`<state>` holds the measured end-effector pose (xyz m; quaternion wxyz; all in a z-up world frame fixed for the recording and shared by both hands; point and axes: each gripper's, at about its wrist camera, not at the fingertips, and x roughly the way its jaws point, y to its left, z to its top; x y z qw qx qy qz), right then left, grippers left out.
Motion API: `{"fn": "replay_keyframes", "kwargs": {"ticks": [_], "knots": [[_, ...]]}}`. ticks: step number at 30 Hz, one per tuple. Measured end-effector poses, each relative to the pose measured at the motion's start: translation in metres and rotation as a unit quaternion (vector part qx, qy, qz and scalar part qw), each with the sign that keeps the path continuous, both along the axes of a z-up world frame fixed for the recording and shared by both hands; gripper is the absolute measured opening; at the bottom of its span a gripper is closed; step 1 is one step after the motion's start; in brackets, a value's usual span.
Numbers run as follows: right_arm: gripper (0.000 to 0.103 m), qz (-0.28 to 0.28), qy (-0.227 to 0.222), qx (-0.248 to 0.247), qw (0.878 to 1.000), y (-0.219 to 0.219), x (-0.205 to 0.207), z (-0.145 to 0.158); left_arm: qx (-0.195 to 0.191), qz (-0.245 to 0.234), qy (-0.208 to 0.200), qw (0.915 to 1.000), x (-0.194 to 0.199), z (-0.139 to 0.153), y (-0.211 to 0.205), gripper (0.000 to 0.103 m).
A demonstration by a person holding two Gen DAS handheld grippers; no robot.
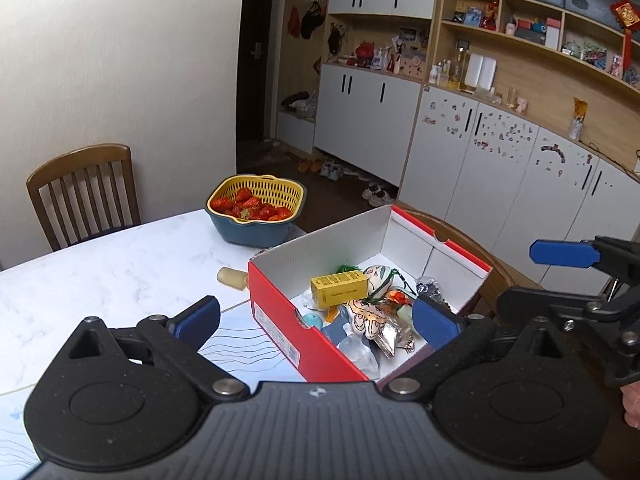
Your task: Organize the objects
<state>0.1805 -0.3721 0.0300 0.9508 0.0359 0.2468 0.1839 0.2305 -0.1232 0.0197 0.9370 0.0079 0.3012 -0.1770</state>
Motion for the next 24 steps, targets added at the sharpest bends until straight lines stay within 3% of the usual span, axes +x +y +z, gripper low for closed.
{"fn": "replay_keyframes", "kwargs": {"ticks": [6, 12, 24], "knots": [[0.102, -0.011, -0.006, -0.001, 1.0, 0.013, -0.016, 0.0, -0.014, 0.006, 0.004, 0.9999, -0.012, 0.006, 0.016, 0.103], [0.102, -0.031, -0.012, 0.004, 0.999, 0.019, -0.029, 0.002, 0.004, 0.013, -0.003, 0.9999, -0.025, 0.01, 0.024, 0.103], [0.102, -0.043, -0.011, -0.007, 0.999, 0.035, -0.047, 0.002, -0.005, 0.016, -0.011, 0.9998, -0.04, 0.019, 0.04, 0.103]]}}
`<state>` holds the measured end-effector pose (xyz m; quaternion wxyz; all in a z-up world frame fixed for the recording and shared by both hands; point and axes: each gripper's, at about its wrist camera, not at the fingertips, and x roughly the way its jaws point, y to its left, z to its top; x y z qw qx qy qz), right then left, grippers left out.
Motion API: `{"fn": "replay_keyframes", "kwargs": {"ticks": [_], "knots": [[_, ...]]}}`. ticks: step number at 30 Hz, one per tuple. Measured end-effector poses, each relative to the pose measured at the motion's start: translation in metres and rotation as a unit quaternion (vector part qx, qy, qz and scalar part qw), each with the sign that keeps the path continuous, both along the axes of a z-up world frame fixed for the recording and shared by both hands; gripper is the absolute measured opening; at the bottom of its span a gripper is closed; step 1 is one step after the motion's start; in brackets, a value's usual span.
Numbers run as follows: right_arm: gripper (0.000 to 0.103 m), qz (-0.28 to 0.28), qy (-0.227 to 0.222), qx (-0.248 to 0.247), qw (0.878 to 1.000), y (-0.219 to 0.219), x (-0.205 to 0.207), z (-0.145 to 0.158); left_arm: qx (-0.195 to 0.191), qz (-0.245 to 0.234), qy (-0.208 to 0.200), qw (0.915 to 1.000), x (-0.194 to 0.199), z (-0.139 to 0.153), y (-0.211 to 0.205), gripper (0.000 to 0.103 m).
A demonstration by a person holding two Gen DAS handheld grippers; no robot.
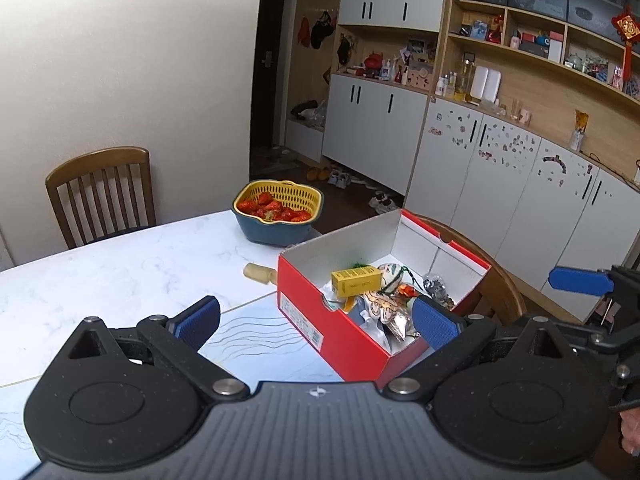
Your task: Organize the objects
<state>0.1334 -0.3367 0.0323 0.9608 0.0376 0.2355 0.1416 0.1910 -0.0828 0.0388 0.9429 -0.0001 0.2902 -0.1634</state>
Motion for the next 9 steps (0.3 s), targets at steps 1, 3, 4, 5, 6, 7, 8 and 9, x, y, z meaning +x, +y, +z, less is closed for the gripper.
{"fn": "replay_keyframes", "kwargs": {"ticks": [1, 3, 4, 5, 6, 7, 8, 9], "knots": [[0.102, -0.001, 0.0, 0.0, 1.0, 0.001, -0.001, 0.0, 0.001, 0.0, -0.001, 1.0, 0.0, 0.001, 0.001, 0.103], [0.102, -0.006, 0.0, 0.002, 1.0, 0.002, -0.003, 0.0, 0.001, 0.003, -0.004, 1.0, -0.001, 0.002, 0.004, 0.103], [0.102, -0.008, 0.001, 0.002, 1.0, 0.003, -0.004, 0.0, 0.0, 0.005, -0.005, 1.0, 0.0, 0.003, 0.005, 0.103], [0.102, -0.011, 0.001, 0.002, 1.0, 0.003, -0.005, 0.0, -0.001, 0.006, -0.005, 1.0, 0.0, 0.004, 0.007, 0.103], [0.102, -0.013, 0.001, 0.003, 1.0, 0.004, -0.006, 0.0, -0.004, 0.006, -0.005, 1.0, 0.0, 0.004, 0.01, 0.103], [0.102, -0.014, 0.002, 0.003, 1.0, 0.005, -0.007, 0.0, -0.006, 0.005, -0.005, 1.0, 0.0, 0.004, 0.012, 0.103], [0.102, -0.015, 0.003, 0.001, 1.0, 0.007, -0.007, -0.001, -0.007, 0.006, -0.005, 0.9999, 0.001, 0.004, 0.014, 0.103], [0.102, -0.015, 0.004, 0.0, 1.0, 0.008, -0.007, -0.001, -0.008, 0.007, -0.005, 0.9999, 0.001, 0.004, 0.017, 0.103]]}}
